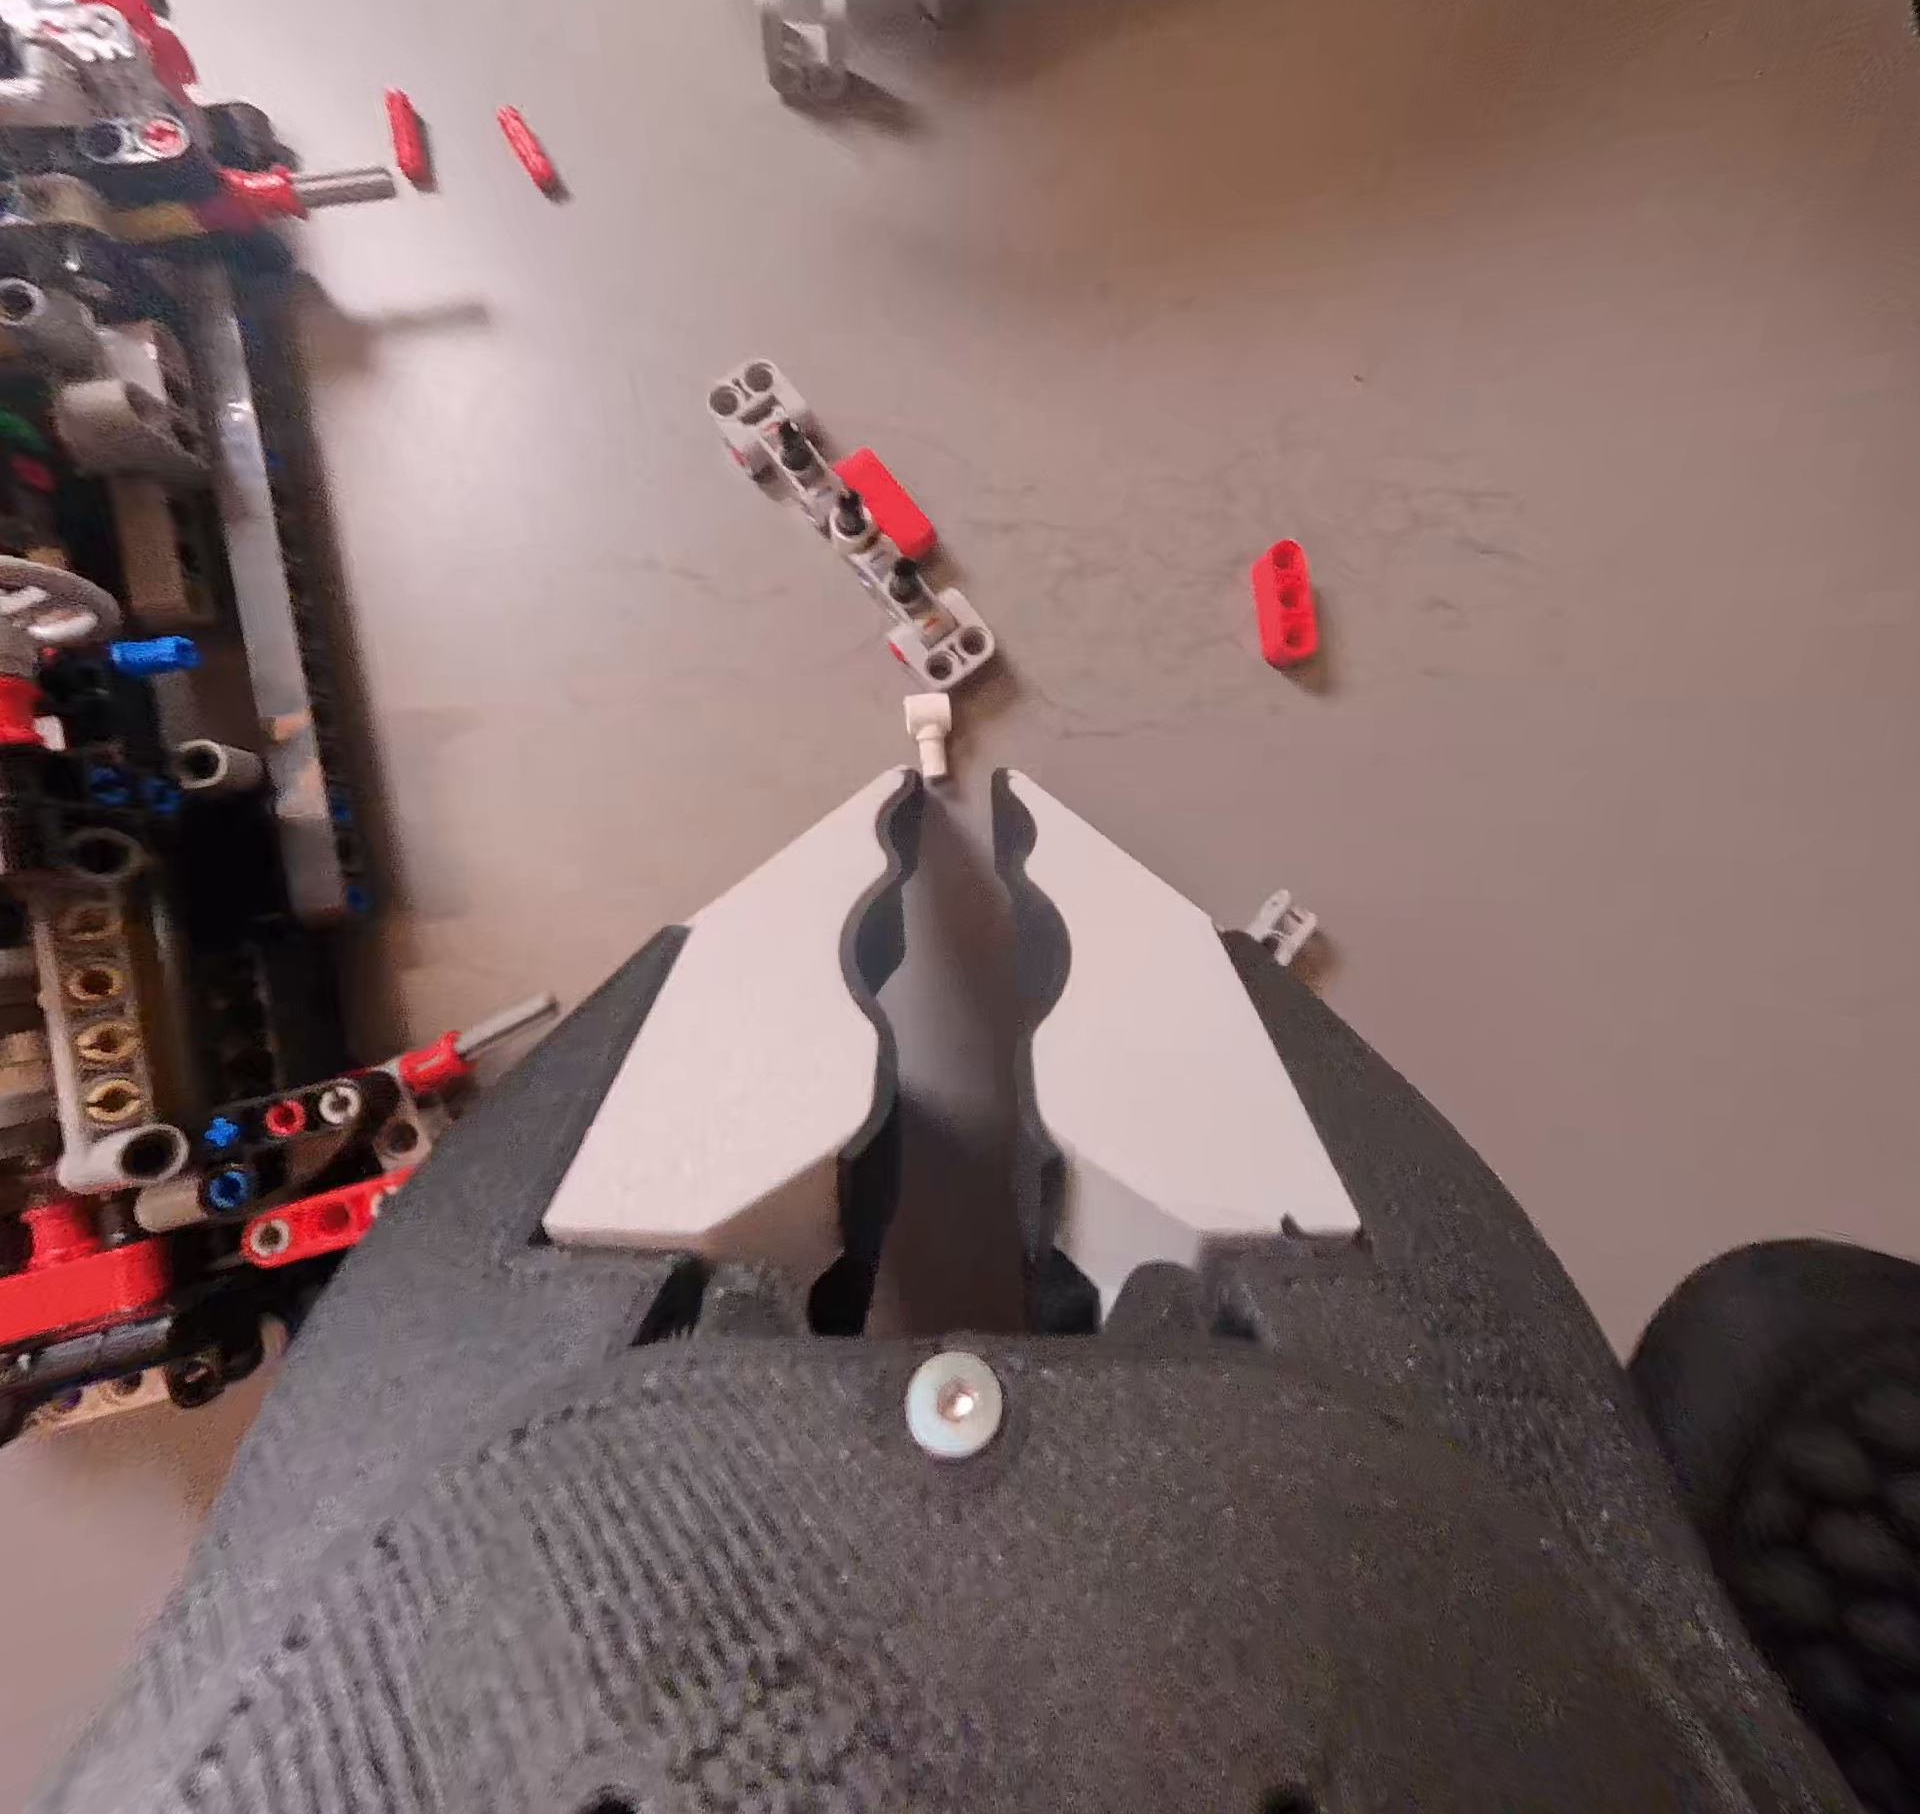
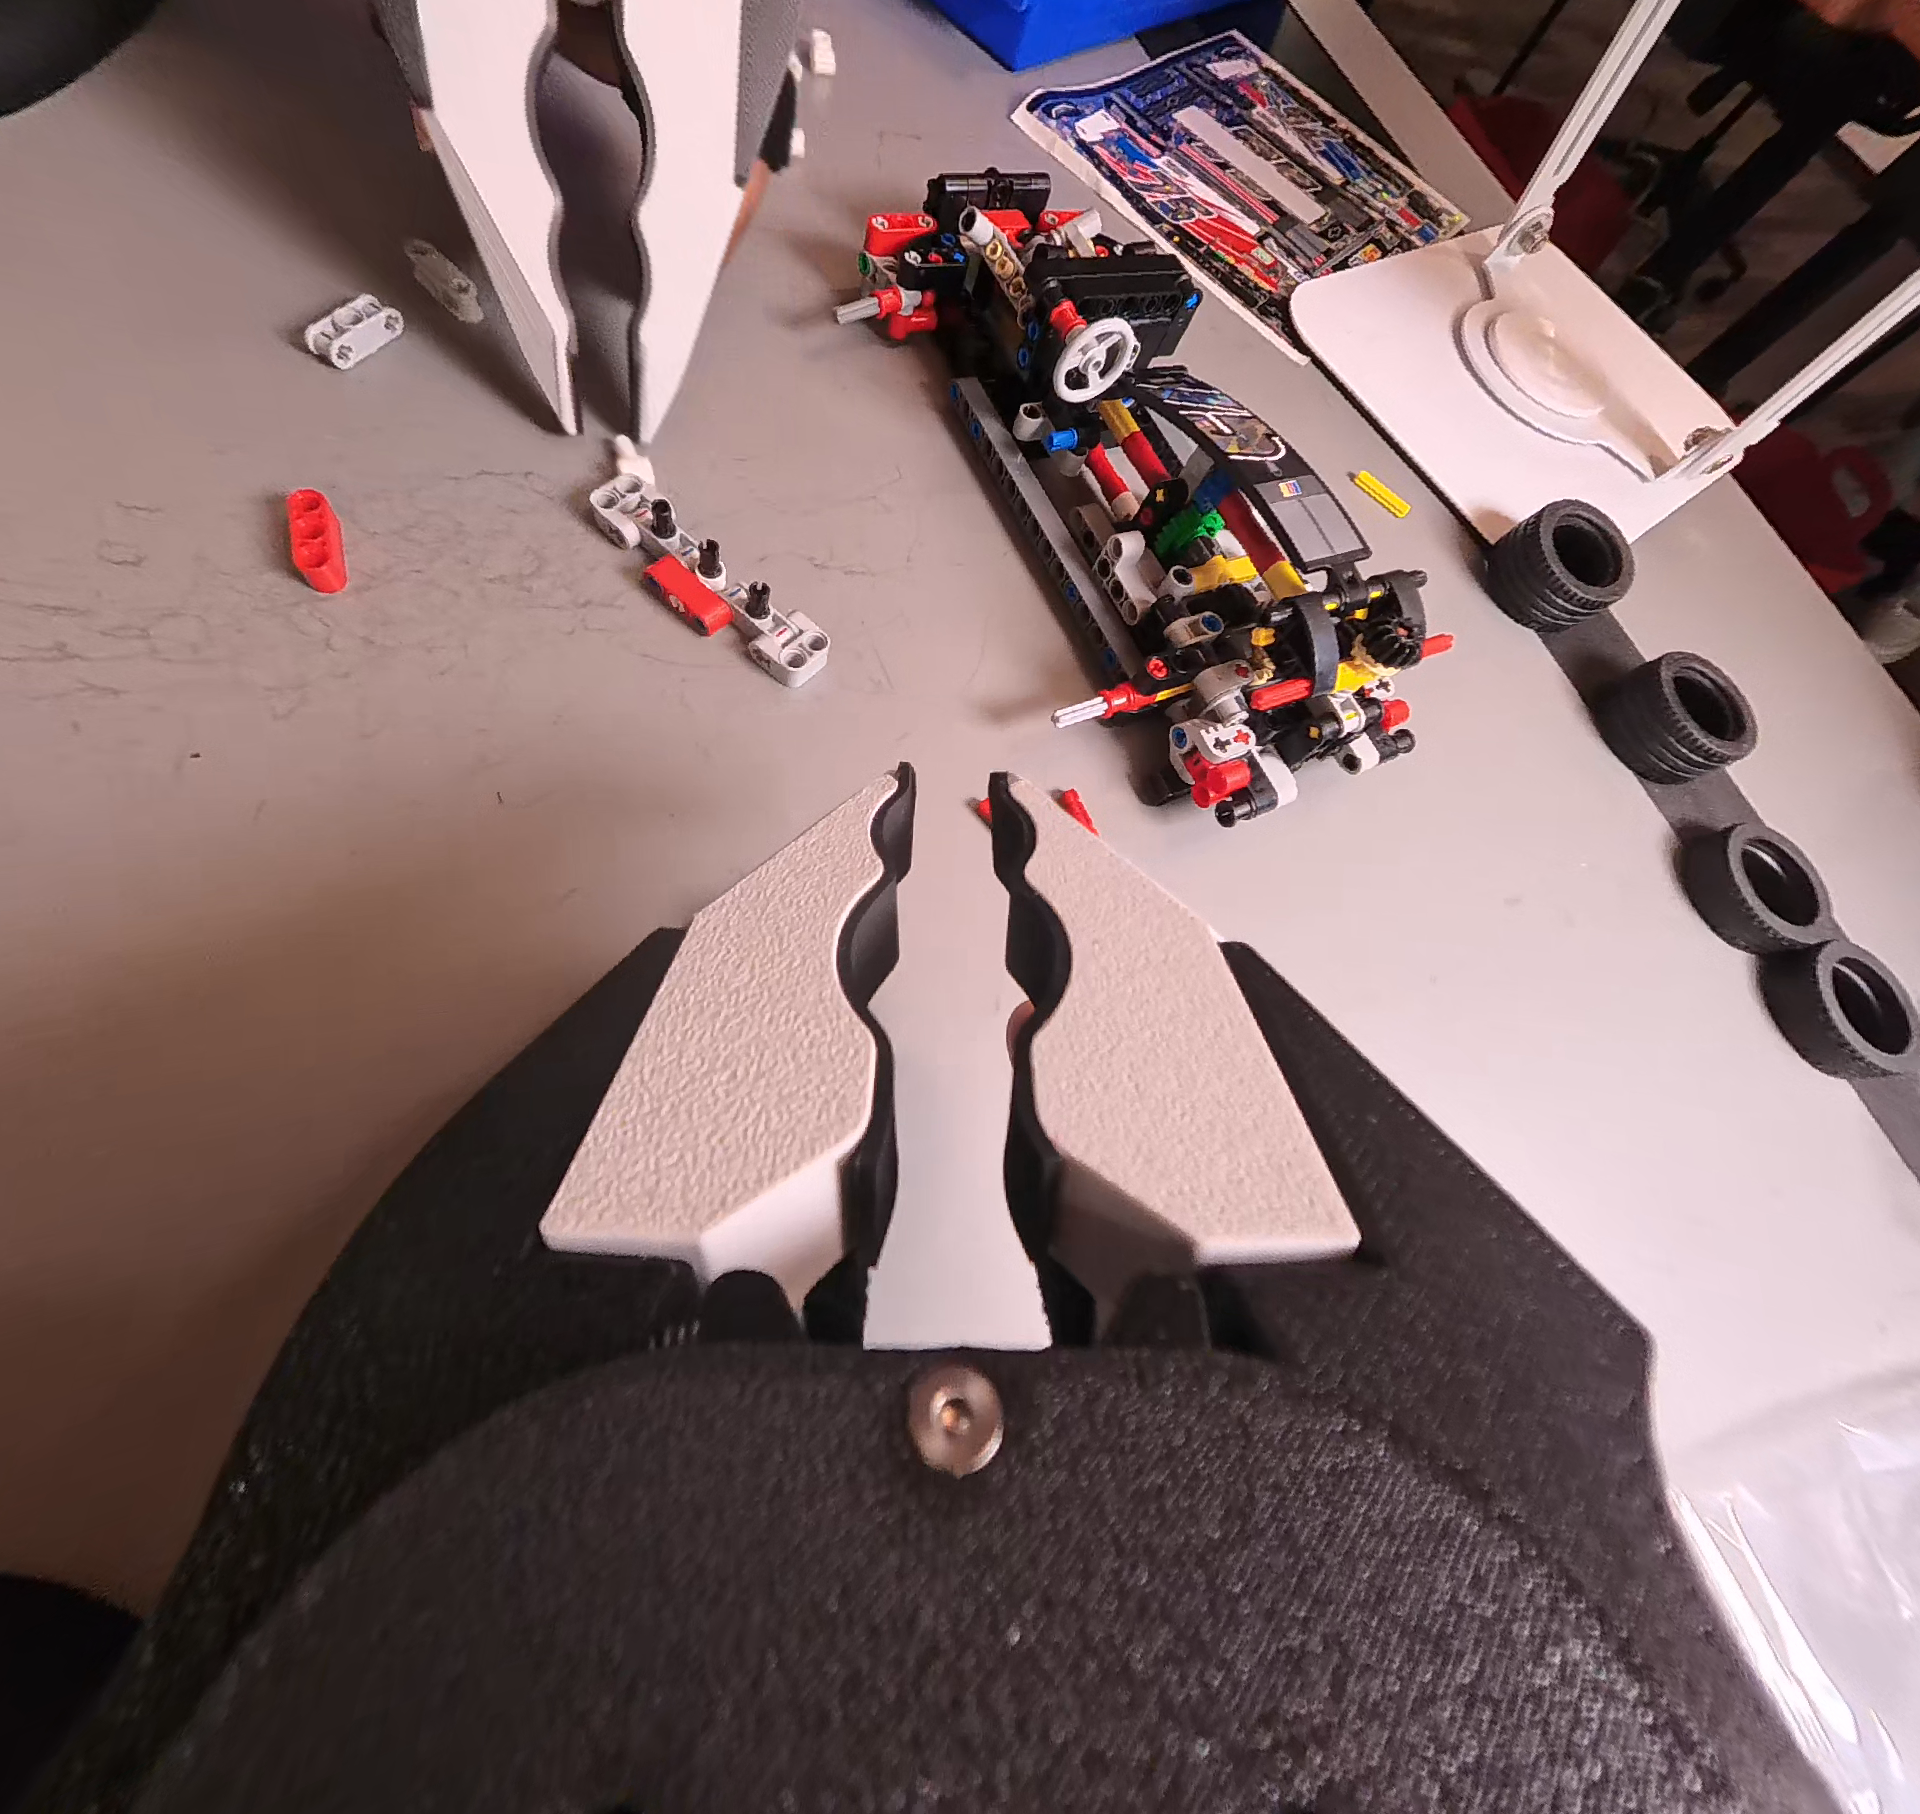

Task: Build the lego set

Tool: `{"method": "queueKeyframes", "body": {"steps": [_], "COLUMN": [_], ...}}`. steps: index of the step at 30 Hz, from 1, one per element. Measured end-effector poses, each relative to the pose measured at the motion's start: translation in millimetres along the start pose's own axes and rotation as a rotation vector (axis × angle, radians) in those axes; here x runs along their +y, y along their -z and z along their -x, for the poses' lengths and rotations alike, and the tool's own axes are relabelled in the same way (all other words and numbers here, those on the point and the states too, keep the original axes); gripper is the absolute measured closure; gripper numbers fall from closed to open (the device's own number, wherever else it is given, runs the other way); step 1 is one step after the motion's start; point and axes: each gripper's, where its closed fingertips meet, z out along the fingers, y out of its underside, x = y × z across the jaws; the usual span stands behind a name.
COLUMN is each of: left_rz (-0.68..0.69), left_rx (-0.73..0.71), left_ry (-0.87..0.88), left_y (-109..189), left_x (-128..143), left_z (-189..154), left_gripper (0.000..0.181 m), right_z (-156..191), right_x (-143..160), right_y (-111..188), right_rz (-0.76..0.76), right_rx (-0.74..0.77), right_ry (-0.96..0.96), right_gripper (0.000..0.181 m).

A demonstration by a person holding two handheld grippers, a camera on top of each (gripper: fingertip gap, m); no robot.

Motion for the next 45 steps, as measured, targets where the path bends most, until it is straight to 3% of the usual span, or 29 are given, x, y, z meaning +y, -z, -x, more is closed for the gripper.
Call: {"method": "queueKeyframes", "body": {"steps": [7,10,13,16,20,24,35,45], "left_rz": [-0.006,0.0,-0.016,-0.171,-0.455,-0.586,-0.587,-0.526], "left_rx": [-0.057,-0.078,-0.101,-0.054,-0.003,0.049,0.084,0.023], "left_ry": [0.018,0.021,0.021,0.083,0.152,0.168,0.164,0.125], "left_y": [-4.3,-7.4,-6.4,1.7,23.4,28.6,23.3,17.9], "left_x": [-3.3,-5.8,-5.7,-25.2,-73.1,-93.4,-93.6,-85.8], "left_z": [-1.8,-2.2,-2.8,-14.1,-30.4,-51.6,-72.6,-71.7], "left_gripper": [0.162,0.177,0.179,0.179,0.179,0.179,0.179,0.179], "right_z": [2.5,3.3,8.2,23.6,54.3,88.0,124.0,125.3], "right_x": [0.4,-1.0,-7.5,-22.6,-49.5,-72.7,-82.2,-80.4], "right_y": [-2.2,-2.4,-2.0,0.1,2.0,4.9,2.6,-3.1], "right_rz": [0.003,-0.002,-0.028,-0.103,-0.227,-0.328,-0.361,-0.342], "right_rx": [-0.005,-0.004,-0.015,-0.064,-0.153,-0.281,-0.387,-0.411], "right_ry": [0.006,0.007,0.02,0.057,0.093,0.065,0.108,0.047], "right_gripper": [0.169,0.169,0.169,0.168,0.168,0.168,0.169,0.173]}}
